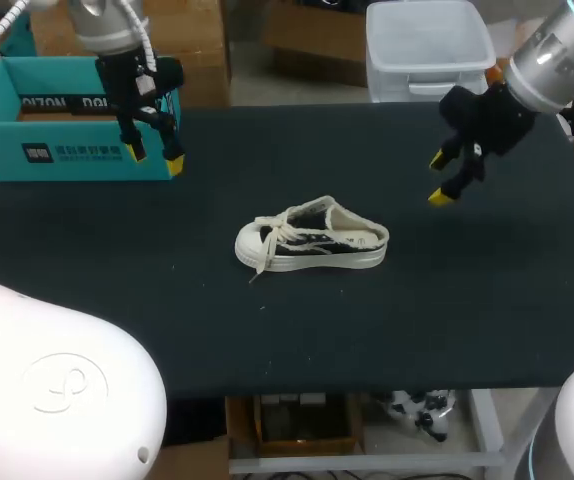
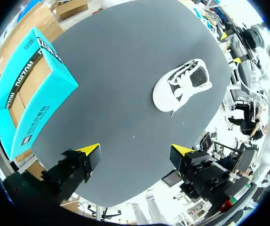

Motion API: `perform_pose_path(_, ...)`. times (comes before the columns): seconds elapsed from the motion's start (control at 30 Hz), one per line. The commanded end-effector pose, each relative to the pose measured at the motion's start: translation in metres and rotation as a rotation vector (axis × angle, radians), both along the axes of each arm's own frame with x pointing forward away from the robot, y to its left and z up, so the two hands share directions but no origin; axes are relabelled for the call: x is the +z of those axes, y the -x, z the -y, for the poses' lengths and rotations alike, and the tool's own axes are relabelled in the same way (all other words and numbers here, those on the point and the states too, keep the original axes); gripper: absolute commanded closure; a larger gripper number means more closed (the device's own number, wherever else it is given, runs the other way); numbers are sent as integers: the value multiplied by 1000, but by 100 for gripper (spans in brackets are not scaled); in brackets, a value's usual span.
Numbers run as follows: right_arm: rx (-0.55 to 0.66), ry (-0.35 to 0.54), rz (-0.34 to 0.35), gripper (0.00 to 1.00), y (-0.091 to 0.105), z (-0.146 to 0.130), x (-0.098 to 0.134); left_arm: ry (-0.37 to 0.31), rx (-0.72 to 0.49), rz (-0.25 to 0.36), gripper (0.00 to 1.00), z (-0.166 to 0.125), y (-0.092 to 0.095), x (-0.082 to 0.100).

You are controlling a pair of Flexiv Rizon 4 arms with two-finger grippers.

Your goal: Open the shoe tongue, take the insole out of the shoe, put the insole back into the shoe, and pack the shoe into the shoebox

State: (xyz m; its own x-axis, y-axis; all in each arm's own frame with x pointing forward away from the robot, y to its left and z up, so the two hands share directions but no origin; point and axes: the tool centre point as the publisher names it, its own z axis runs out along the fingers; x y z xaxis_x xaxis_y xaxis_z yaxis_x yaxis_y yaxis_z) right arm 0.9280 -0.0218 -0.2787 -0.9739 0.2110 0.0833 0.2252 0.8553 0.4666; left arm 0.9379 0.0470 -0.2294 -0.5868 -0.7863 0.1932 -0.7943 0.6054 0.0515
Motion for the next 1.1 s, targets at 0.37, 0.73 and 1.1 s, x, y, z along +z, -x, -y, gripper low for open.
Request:
perform_pose_path(0.37,-5,-167,33,0,17,-44,-70,-169,474,-38,0,46,22,-18)
perform_pose_path(0.73,7,-236,88,0,21,-70,-91,-169,474,-38,0,46,22,-18)
perform_pose_path(1.1,-37,-258,90,0,16,-71,-107,-105,613,18,0,80,50,-29)
